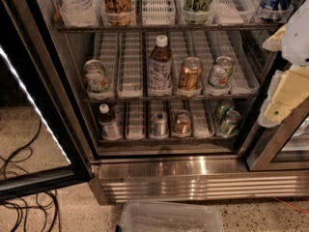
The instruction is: Pick green can from top shelf of fridge
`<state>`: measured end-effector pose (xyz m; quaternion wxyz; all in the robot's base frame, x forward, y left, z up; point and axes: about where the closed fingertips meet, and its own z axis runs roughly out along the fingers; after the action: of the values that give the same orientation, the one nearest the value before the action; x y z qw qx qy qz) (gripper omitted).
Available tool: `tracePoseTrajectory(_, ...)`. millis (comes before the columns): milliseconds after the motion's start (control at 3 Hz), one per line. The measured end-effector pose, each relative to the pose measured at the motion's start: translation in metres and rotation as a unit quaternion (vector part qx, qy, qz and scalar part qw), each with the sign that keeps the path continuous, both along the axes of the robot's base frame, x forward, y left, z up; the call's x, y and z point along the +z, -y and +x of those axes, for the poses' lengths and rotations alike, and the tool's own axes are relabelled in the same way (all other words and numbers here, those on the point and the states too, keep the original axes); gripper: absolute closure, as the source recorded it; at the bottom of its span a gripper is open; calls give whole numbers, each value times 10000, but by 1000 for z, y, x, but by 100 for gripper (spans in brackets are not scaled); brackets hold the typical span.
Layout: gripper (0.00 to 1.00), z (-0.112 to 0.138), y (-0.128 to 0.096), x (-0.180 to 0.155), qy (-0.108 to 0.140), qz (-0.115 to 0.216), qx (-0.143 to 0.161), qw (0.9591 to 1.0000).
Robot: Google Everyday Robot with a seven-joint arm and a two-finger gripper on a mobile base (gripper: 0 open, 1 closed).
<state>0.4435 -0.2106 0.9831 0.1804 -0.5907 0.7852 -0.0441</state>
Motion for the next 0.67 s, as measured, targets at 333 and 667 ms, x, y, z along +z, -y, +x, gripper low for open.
tracePoseTrajectory(333, 0, 8, -1, 20, 505, 320, -327, 9977)
tracePoseTrajectory(667, 0, 21, -10, 53, 1143, 859, -344, 9891)
